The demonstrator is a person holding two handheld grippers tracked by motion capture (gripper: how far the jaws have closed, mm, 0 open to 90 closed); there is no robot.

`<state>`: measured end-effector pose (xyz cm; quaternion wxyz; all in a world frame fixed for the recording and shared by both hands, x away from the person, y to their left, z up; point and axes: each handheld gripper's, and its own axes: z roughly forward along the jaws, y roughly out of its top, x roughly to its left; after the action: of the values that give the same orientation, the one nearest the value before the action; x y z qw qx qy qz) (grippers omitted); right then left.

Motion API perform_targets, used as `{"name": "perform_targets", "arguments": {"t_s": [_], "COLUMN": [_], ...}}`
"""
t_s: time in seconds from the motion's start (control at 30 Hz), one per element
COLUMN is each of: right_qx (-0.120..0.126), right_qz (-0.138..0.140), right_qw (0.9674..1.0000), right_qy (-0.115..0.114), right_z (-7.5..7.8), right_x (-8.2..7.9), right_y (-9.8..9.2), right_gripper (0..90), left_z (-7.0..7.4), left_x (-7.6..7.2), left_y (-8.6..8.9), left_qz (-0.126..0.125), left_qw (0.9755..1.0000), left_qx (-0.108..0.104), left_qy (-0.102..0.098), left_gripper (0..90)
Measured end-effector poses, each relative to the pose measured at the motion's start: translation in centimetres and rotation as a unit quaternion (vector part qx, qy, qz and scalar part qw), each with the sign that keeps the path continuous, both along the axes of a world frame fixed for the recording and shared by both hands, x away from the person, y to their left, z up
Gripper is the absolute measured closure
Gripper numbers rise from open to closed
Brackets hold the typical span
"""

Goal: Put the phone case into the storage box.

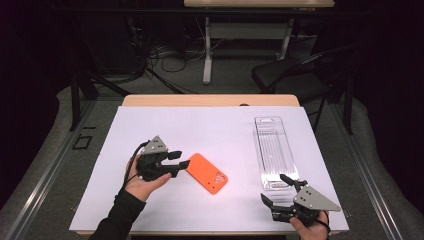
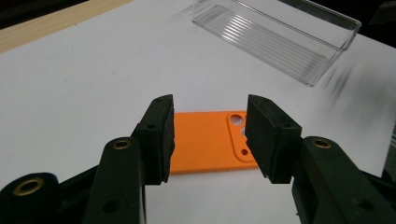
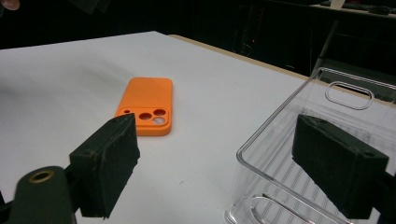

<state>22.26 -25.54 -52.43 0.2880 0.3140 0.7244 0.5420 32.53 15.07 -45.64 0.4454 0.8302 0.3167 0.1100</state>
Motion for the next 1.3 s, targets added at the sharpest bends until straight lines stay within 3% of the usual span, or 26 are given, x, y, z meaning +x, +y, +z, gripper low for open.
{"name": "perform_targets", "arguments": {"t_s": [0.1, 0.2, 0.27, 0.33, 0.53, 0.7, 0.93, 1.17, 1.3], "right_qx": [-0.002, -0.001, 0.0, -0.001, -0.002, -0.002, -0.001, -0.001, -0.002], "right_qz": [-0.001, 0.0, 0.0, 0.0, 0.001, 0.002, 0.001, 0.002, 0.002], "right_qw": [1.0, 1.0, 1.0, 1.0, 1.0, 1.0, 1.0, 1.0, 1.0], "right_qy": [0.0, -0.001, 0.0, 0.0, 0.003, 0.004, 0.005, 0.006, 0.006], "right_z": [0.0, 0.0, 0.0, -0.1, -0.1, -0.1, -0.2, -0.2, -0.2], "right_x": [0.0, 0.0, 0.0, 0.0, 0.0, 0.0, 0.1, 0.1, 0.1], "right_y": [0.0, 0.0, 0.0, 0.0, 0.0, 0.0, 0.0, -0.1, -0.1], "right_gripper": [14.1, 14.1, 14.1, 14.1, 14.1, 14.1, 14.1, 14.1, 14.1], "left_z": [0.1, 0.3, 0.4, 0.4, 0.2, -0.2, -1.4, -2.9, -3.6], "left_x": [0.3, 0.8, 0.9, 1.1, 1.7, 2.6, 3.6, 4.3, 4.6], "left_y": [-0.5, -1.1, -1.4, -1.6, -2.5, -3.7, -6.0, -8.1, -8.8], "left_qz": [0.0, 0.005, 0.006, 0.009, 0.016, 0.01, 0.0, -0.004, -0.005], "left_qw": [1.0, 0.9999, 0.9999, 0.9998, 0.9997, 0.9995, 0.9984, 0.9971, 0.9964], "left_qx": [0.008, 0.011, 0.013, 0.01, 0.002, -0.003, -0.002, 0.013, 0.023], "left_qy": [-0.005, 0.009, 0.006, 0.016, 0.018, 0.031, 0.057, 0.074, 0.081], "left_gripper": [52.6, 52.6, 52.7, 52.6, 52.6, 52.9, 62.4, 72.6, 83.2]}}
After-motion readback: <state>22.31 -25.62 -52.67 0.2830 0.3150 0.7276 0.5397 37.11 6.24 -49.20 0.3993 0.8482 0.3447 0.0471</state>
